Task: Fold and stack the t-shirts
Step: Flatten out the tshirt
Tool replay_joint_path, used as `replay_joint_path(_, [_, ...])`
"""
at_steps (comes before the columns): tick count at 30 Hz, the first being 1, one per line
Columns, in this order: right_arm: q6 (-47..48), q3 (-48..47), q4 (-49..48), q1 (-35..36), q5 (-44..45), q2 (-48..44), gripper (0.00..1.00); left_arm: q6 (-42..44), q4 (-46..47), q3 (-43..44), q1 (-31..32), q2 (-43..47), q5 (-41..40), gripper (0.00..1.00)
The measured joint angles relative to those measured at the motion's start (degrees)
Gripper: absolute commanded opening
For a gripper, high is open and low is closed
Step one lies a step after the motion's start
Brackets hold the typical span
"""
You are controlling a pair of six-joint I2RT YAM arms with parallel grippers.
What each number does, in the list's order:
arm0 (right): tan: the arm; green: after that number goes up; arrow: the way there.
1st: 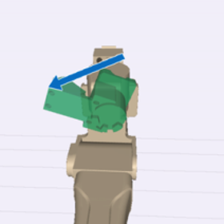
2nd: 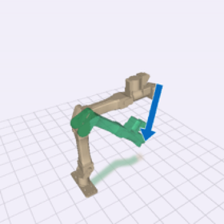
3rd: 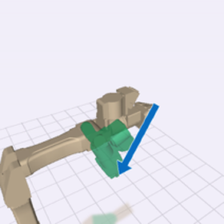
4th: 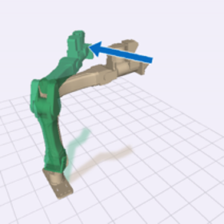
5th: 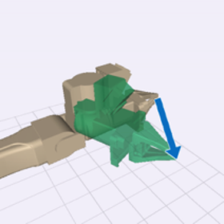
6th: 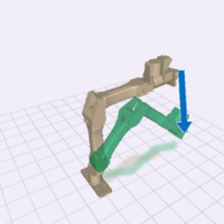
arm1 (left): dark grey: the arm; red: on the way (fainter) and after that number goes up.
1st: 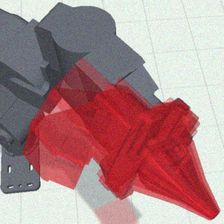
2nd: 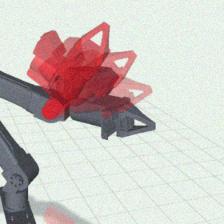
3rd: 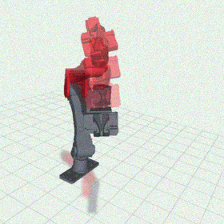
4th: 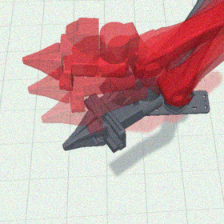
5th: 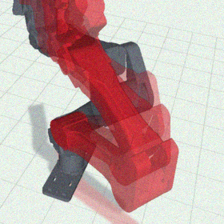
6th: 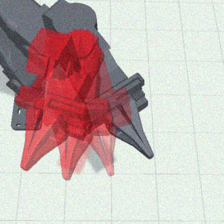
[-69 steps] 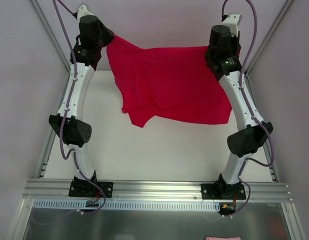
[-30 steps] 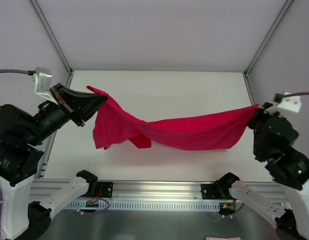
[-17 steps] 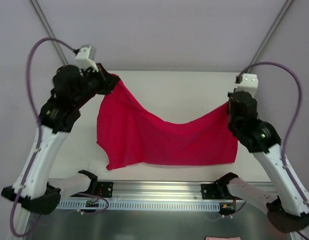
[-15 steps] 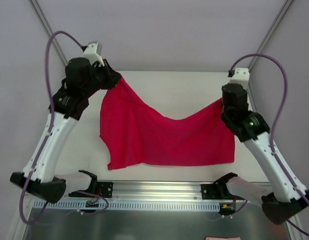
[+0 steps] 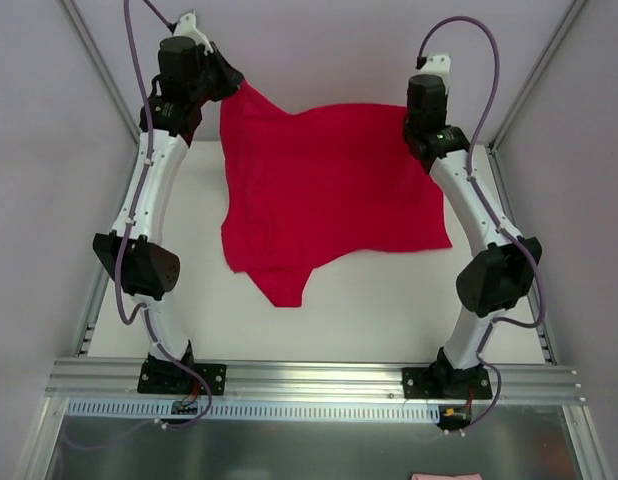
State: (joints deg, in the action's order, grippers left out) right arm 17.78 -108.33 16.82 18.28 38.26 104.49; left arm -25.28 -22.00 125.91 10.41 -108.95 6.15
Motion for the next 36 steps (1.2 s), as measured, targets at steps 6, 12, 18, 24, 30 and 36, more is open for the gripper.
replay_joint_path(6, [3.96, 3.91, -1.64, 0.68, -2.64, -10.75, 0.01, 2.25, 2.16, -4.68, 2.19, 10.78, -0.31, 0.00])
replay_joint_path(12, [11.02, 22.73, -3.34, 9.99, -1.66, -37.92, 0.01, 8.52, 1.42, -24.26, 13.22, 34.77, -1.88, 0.00])
replay_joint_path(18, [13.92, 30.97, -0.74, 14.14, 3.13, -60.15, 0.01, 8.87, -0.26, -33.88, 16.98, 57.31, 0.24, 0.00])
replay_joint_path(24, [12.90, 32.50, 8.50, 14.29, 8.02, -70.75, 0.01, 8.85, -4.66, -34.03, 16.98, 70.38, 2.67, 0.00])
replay_joint_path(30, [12.52, 35.23, 12.79, 14.49, 11.26, -71.67, 0.01, 10.27, -10.14, -28.46, 17.00, 70.27, 4.07, 0.00])
replay_joint_path(36, [10.47, 36.98, 15.08, 14.56, 12.57, -68.48, 0.01, 13.14, -11.37, -28.61, 17.00, 68.57, 2.95, 0.00])
